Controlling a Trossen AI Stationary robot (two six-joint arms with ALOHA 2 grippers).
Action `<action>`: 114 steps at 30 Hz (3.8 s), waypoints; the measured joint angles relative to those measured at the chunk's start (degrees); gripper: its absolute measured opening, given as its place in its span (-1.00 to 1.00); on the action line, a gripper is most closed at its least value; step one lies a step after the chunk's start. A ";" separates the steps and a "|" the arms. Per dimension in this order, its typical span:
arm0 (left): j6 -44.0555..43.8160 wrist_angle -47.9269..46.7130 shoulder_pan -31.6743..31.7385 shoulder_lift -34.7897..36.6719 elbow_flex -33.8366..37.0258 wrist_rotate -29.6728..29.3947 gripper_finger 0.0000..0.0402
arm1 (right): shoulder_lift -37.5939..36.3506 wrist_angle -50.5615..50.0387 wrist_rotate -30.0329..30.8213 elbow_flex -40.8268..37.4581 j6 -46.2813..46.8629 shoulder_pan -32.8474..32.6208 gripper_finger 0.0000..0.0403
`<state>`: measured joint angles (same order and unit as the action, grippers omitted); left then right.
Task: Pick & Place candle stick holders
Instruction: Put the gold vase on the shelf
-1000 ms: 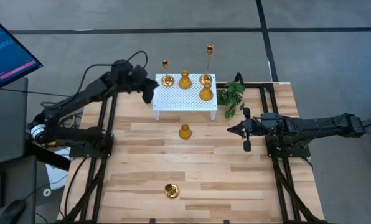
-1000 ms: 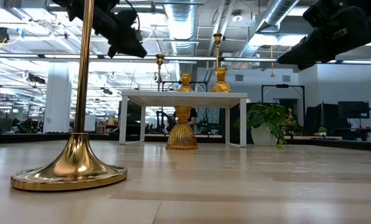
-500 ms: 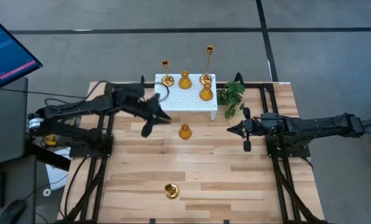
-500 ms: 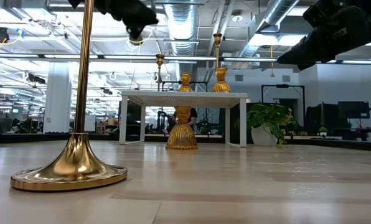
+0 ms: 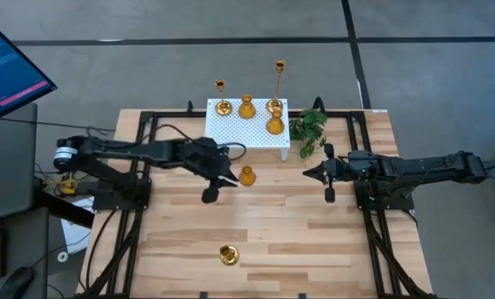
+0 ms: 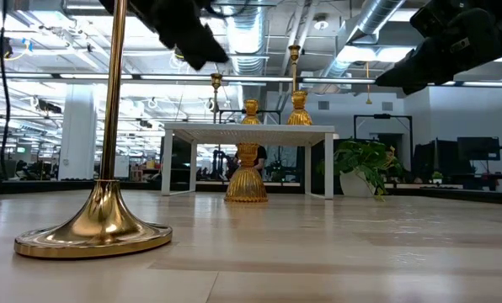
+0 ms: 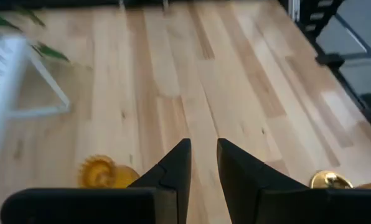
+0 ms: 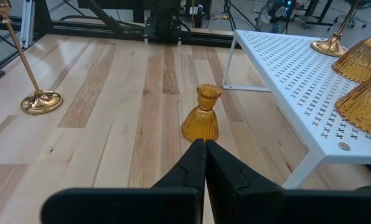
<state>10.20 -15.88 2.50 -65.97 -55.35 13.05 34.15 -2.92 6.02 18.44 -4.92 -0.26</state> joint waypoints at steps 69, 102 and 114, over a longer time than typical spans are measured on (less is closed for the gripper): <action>12.11 6.04 -8.75 -16.01 -0.02 -37.77 -0.62 | 0.01 -2.02 0.00 0.01 2.00 0.00 -1.00; 10.36 14.13 -2.14 -20.81 1.41 -27.25 -0.62 | 0.02 -2.32 -0.02 0.00 2.46 -0.03 -1.00; 6.35 13.87 -2.25 -20.99 1.68 -27.49 -0.91 | 0.00 -2.27 -0.02 0.02 2.46 -0.03 -1.00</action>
<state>16.54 -2.01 0.25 -86.96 -53.67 -14.44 34.16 -5.19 6.00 18.45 -2.46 -0.30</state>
